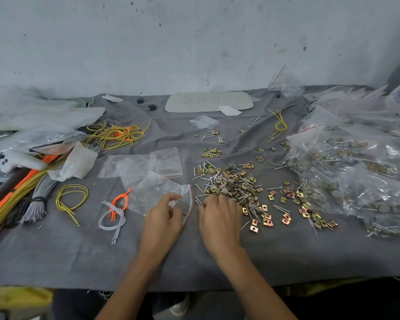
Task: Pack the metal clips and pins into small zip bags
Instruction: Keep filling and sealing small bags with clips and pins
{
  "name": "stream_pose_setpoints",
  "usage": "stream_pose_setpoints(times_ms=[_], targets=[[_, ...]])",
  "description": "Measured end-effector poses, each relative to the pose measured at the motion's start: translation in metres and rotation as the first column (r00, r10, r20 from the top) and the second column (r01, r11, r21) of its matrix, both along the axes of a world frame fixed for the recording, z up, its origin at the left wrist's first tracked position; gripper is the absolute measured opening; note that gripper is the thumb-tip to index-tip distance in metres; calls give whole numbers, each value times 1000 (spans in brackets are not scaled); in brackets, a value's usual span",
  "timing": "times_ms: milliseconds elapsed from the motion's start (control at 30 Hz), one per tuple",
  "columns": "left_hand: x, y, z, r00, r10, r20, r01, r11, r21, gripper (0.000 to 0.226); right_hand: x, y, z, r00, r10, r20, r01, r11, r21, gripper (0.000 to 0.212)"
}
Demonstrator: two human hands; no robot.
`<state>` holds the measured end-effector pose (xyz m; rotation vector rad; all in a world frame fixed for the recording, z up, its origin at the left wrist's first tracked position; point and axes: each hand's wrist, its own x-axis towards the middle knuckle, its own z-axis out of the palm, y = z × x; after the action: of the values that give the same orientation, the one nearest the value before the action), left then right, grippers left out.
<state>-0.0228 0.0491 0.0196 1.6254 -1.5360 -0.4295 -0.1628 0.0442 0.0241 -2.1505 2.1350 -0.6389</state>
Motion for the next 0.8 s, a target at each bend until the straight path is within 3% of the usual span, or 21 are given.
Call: stream_pose_setpoints(times_ms=[200, 300, 400, 600, 700, 800], targets=[[2, -1, -3, 992, 22, -127, -18, 999, 31, 27, 1, 5, -2, 1000, -15, 8, 16, 992, -121, 14], [2, -2, -4, 989, 4, -146, 0, 1000, 29, 30, 1, 9, -2, 990, 109, 94, -84, 968, -238, 14], [0, -1, -3, 988, -12, -154, 13, 1000, 11, 28, 4, 13, -3, 969, 247, 19, -236, 944, -231, 3], [2, -2, -4, 983, -11, -185, 18, 999, 36, 36, 3, 13, 1, 898, 440, 26, -433, 892, -131, 34], [3, -3, -7, 988, 1, -156, 1, 1000, 16, 35, -1, 14, 1, 953, 280, 112, -252, 944, -214, 21], [3, -3, -7, 989, -1, -147, 1, 1000, -4, 33, -3, 12, 0, 997, 31, 70, -15, 976, -215, 11]])
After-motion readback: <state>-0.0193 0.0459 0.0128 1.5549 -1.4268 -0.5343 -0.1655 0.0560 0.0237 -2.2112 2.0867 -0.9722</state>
